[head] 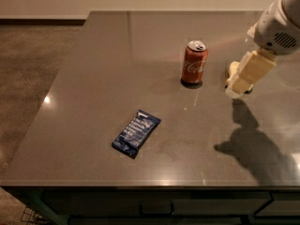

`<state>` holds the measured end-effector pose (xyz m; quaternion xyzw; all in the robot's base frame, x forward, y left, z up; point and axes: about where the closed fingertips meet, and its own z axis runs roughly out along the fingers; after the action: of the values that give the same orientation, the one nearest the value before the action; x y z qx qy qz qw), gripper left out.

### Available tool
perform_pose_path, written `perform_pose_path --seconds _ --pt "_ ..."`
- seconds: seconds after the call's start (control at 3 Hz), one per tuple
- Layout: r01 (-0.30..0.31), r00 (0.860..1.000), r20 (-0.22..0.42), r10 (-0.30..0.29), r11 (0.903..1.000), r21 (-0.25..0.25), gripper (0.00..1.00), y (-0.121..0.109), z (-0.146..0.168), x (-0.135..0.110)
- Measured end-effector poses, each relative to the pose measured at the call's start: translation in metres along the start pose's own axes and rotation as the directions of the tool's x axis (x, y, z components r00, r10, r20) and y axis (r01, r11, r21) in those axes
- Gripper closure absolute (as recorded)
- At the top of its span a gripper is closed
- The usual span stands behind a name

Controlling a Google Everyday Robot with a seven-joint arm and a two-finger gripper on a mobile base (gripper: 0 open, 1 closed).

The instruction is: Move coke can near rxbar blueberry

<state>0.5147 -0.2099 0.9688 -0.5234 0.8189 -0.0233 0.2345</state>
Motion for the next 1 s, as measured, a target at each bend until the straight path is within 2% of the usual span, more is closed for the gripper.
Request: perform_pose_path --seconds 0.33,0.67,1.0 --pt "-0.147 0.987 0.079 0.143 0.9883 0.042 0.0 -0.045 0.032 -0.012" --pt "-0.215 0.97 0.13 0.206 0.9748 0.06 0.0 -0.068 0.051 -0.022" --pt "-0.27 0.95 0.178 0.258 0.9616 0.048 0.0 -0.082 0.074 -0.034"
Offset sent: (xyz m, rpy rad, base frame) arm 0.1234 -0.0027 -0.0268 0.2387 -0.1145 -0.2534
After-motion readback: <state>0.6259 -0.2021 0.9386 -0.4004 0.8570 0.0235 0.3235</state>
